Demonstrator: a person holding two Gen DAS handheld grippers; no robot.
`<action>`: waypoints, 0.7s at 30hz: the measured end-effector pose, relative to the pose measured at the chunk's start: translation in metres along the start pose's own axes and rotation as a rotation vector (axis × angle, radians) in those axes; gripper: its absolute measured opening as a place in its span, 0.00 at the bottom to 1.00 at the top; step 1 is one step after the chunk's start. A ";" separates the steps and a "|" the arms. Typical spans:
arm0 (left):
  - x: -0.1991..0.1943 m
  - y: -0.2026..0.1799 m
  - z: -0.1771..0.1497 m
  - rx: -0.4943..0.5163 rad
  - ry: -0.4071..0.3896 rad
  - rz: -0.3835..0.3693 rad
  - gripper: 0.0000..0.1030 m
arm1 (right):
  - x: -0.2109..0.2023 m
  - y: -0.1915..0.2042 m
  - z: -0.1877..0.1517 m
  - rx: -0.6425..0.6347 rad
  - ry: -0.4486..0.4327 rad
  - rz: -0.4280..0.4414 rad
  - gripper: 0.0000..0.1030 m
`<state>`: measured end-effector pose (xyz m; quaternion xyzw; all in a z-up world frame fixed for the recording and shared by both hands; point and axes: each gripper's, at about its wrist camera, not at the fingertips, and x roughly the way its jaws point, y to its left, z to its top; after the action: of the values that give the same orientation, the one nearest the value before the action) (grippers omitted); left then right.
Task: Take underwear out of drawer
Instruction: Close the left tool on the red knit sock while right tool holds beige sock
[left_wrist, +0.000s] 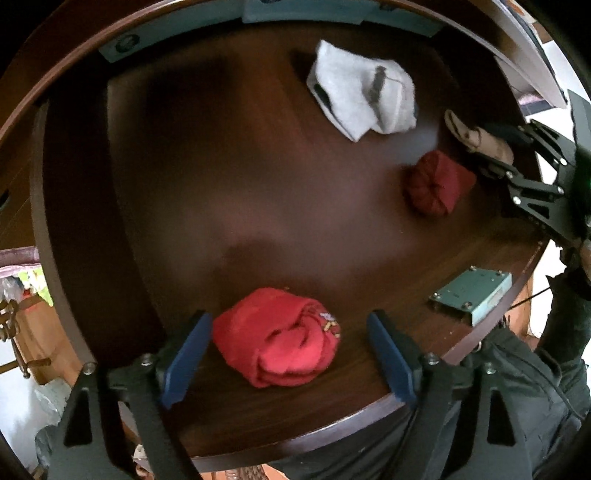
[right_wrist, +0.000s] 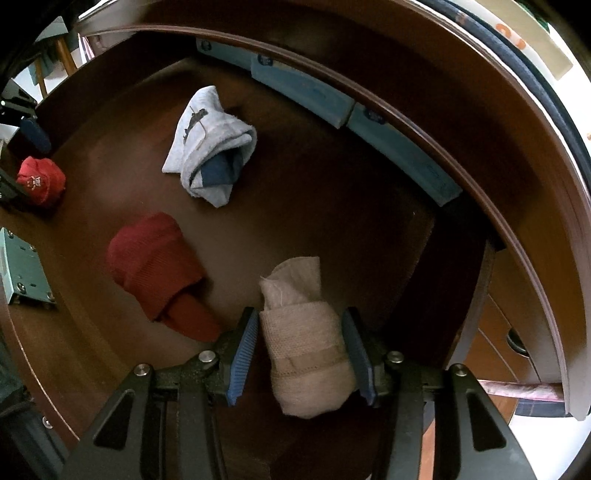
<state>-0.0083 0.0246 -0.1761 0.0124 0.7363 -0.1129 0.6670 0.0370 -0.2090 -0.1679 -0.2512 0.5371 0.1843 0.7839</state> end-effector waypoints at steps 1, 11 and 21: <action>0.000 0.000 0.000 -0.007 -0.004 0.009 0.79 | 0.000 -0.001 0.000 0.000 -0.001 0.001 0.49; 0.009 -0.002 -0.001 -0.016 0.019 -0.026 0.51 | -0.005 -0.004 -0.001 0.002 -0.002 0.001 0.49; 0.009 0.006 -0.021 -0.001 -0.085 -0.063 0.35 | -0.015 -0.004 0.000 0.027 -0.052 0.030 0.27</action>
<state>-0.0286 0.0333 -0.1844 -0.0161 0.7074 -0.1341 0.6938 0.0338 -0.2125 -0.1536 -0.2276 0.5227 0.1950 0.7981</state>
